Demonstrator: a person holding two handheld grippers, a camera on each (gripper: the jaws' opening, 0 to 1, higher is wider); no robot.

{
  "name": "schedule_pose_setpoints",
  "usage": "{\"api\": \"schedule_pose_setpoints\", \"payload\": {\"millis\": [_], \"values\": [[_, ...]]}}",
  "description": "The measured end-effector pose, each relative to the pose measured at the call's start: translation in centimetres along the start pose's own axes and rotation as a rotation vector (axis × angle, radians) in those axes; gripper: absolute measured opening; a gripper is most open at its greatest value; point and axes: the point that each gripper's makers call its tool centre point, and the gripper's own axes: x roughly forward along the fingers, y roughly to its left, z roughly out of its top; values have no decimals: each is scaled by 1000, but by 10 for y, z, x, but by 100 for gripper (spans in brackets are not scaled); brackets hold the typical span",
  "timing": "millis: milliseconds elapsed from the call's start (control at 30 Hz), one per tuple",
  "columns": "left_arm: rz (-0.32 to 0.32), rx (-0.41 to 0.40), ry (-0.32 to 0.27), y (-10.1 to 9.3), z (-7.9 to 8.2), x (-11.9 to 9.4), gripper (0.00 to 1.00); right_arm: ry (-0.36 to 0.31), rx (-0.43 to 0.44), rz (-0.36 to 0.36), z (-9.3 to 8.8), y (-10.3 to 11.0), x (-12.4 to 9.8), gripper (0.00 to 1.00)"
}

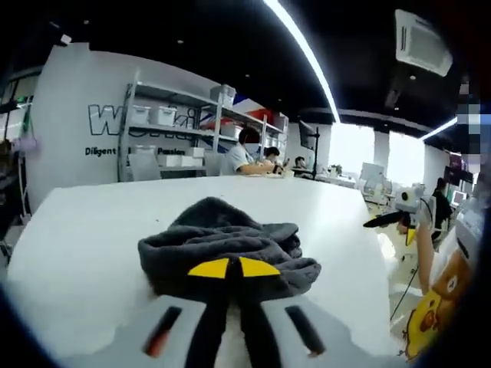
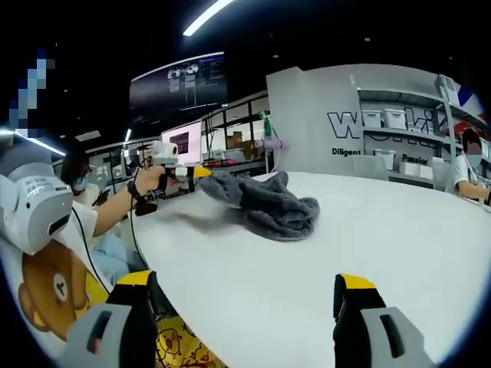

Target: Fold the towel on the table until its edges align and the towel forms a compact rectangular stack.

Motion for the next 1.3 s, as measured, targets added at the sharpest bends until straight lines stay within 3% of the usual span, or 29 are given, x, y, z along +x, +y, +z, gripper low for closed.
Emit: {"api": "schedule_pose_setpoints", "payload": {"millis": [167, 267, 1033, 1300], "values": [[50, 26, -47, 14, 37, -13, 2, -6, -1, -1, 1, 1, -3, 100], [67, 66, -33, 15, 41, -16, 2, -7, 1, 0, 1, 1, -4, 100], [9, 36, 80, -9, -25, -23, 3, 3, -4, 24, 0, 9, 6, 100], [18, 29, 92, -23, -49, -32, 11, 6, 2, 29, -3, 7, 9, 100]]}}
